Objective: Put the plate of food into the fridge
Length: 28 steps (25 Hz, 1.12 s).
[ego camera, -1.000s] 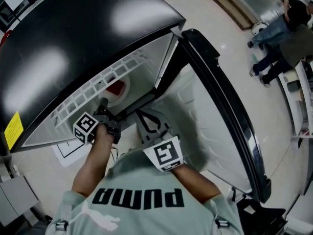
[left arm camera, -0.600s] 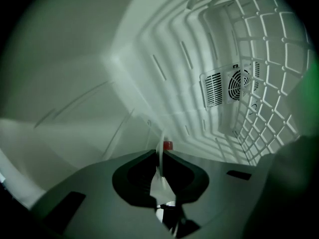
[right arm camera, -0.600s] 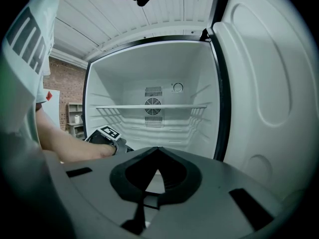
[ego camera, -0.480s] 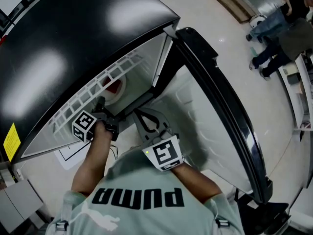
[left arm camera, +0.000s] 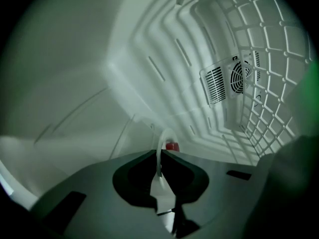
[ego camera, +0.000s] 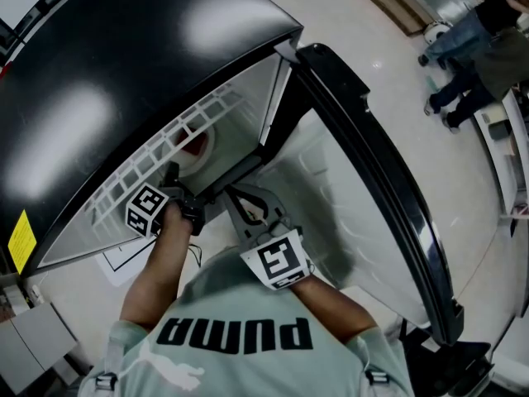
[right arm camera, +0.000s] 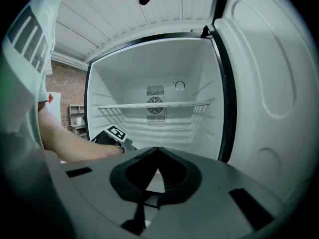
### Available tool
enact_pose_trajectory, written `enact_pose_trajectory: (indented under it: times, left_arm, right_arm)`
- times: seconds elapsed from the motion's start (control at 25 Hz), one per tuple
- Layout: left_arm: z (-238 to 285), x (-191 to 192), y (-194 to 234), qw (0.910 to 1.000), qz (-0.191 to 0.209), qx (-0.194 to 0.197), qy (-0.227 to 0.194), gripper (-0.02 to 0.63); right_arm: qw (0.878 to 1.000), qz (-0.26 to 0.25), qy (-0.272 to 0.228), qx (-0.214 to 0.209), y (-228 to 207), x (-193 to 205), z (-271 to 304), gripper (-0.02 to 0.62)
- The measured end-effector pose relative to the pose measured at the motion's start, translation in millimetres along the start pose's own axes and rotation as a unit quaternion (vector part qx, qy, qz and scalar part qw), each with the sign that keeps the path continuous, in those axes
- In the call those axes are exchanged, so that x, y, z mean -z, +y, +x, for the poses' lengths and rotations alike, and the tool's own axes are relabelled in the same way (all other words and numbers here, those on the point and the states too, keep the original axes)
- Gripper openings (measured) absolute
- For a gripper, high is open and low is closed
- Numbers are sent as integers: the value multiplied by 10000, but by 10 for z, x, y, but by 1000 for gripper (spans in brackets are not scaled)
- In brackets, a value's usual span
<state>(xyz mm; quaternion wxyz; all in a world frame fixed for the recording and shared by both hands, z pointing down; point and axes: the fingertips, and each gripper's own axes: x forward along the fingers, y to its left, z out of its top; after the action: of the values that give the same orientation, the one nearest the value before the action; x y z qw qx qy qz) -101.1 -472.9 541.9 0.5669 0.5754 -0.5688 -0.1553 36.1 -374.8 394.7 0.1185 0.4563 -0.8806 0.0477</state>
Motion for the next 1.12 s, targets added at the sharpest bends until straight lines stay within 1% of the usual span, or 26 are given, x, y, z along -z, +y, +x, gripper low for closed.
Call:
enact_pose_trajectory:
  times: [0.28,0.52,0.68,0.8,0.92,1.04,1.12]
  left_arm:
    - [12,-15,24,9990,413,-172,-5,32]
    - [26,-5,23,9941,1015,-380,-7,32]
    - [21,1,-21,9874,1521,-437,-20,44]
    - [11,12,-35,9764,2088,-544,34,94]
    - [15,38,-32,9628,2614,-676,100,117]
    - [16,60,23,9431,3188,-908,256,133]
    - [7,66,74,9308,3476,-1073,358,140]
  right_arm:
    - [10000,68,-10,-16,13,0,-2,5]
    - [9999,121,-37,-35,23,-1,-14,5]
    - [9998,166,-39,-30,24,11,-27,5]
    - [9998,201,-44,-41,35,24,-35,5]
    - [9996,263,-71,-24,28,23,-53,5]
    - [9996,292,-65,-13,24,29,-72,5]
    - [9995,315,-63,-16,28,33,-83,5]
